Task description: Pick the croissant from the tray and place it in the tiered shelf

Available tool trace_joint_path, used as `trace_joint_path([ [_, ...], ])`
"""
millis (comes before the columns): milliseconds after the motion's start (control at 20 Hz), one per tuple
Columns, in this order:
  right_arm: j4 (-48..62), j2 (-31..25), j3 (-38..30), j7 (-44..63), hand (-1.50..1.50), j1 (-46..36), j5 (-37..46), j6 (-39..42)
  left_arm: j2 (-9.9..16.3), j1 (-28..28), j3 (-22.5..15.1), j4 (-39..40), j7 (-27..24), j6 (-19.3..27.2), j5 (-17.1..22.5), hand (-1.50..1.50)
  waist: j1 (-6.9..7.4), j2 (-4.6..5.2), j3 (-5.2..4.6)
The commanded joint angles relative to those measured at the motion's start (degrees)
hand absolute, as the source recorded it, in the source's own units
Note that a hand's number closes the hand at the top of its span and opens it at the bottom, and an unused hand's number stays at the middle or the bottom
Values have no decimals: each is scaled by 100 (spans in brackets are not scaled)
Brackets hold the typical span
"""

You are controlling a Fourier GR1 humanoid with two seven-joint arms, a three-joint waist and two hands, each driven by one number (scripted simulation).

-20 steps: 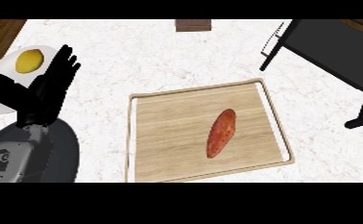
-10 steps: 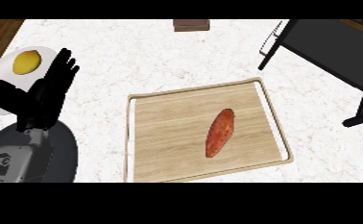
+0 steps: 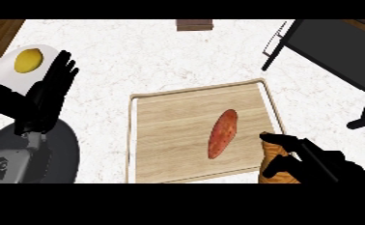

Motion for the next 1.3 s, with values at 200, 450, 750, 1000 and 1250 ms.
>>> trace_joint_path([
  [200, -770, -216, -1696, 657, 150, -157, -1848, 509, 30, -74, 4, -62, 55, -41, 3, 0, 77, 34, 3],
  [450, -89, -284, -2835, 481, 150, -524, -2781, 730, -74, 37, -57, 13, -64, -39, -39, 0, 76, 29, 8],
  [750, 1219, -567, -4793, -480, 150, -452, -4785, 1293, -101, -59, -70, -38, -5, 25, -100, 0, 51, 9, 27],
  [1000, 3318, -986, -5951, -1912, 150, -714, -5603, 2370, 20, -304, 11, 116, 88, -144, -21, 0, 162, 44, 24],
  [1250, 5080, -1500, -6354, -2826, 150, -1092, -5593, 3305, -116, -159, -85, -48, 103, -218, -15, 0, 314, 47, 12],
])
